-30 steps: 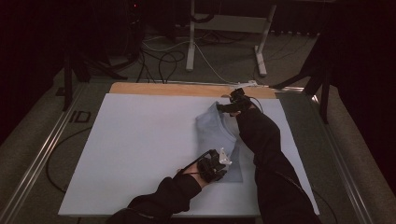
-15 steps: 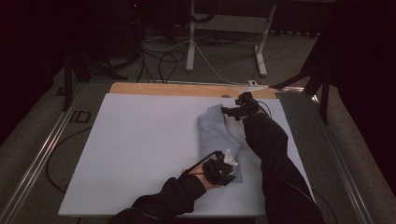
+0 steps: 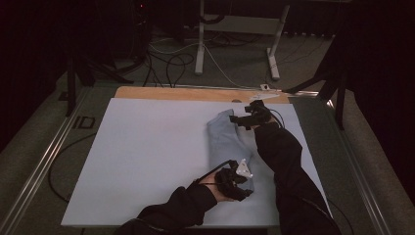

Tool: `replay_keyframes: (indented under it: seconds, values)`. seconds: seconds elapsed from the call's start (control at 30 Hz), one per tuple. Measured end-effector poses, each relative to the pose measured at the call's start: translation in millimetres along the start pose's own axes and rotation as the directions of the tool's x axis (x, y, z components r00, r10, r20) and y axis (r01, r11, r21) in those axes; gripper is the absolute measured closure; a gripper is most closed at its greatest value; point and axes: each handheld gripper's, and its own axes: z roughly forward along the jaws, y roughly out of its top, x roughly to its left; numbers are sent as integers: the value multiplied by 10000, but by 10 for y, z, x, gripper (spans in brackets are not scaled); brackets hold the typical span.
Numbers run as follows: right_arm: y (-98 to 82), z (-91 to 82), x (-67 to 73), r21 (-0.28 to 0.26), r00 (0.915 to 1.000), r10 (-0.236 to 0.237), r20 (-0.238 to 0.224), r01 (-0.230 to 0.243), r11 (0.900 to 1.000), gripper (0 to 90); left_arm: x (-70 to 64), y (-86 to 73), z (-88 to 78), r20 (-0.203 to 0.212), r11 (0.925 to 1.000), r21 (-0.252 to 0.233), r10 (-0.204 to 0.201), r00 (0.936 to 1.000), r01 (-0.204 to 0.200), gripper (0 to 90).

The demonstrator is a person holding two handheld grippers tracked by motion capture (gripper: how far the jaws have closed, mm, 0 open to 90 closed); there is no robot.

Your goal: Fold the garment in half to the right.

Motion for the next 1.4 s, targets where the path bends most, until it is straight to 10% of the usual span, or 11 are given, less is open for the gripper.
replay_keyframes:
  seconds: [0.63, 1.4]
  values:
    - [5, -100, 140, -86, 9990, -355, -274, 353, 9993, 97, 211, -123, -454, -394, 9955, -921, -239, 9989, 201, 377]
    - [-192, -247, 449, -324, 9940, -677, -859, 651, 9974, 98, 598, -697, -1083, -723, 9778, -1651, -1428, 9871, 1294, 97]
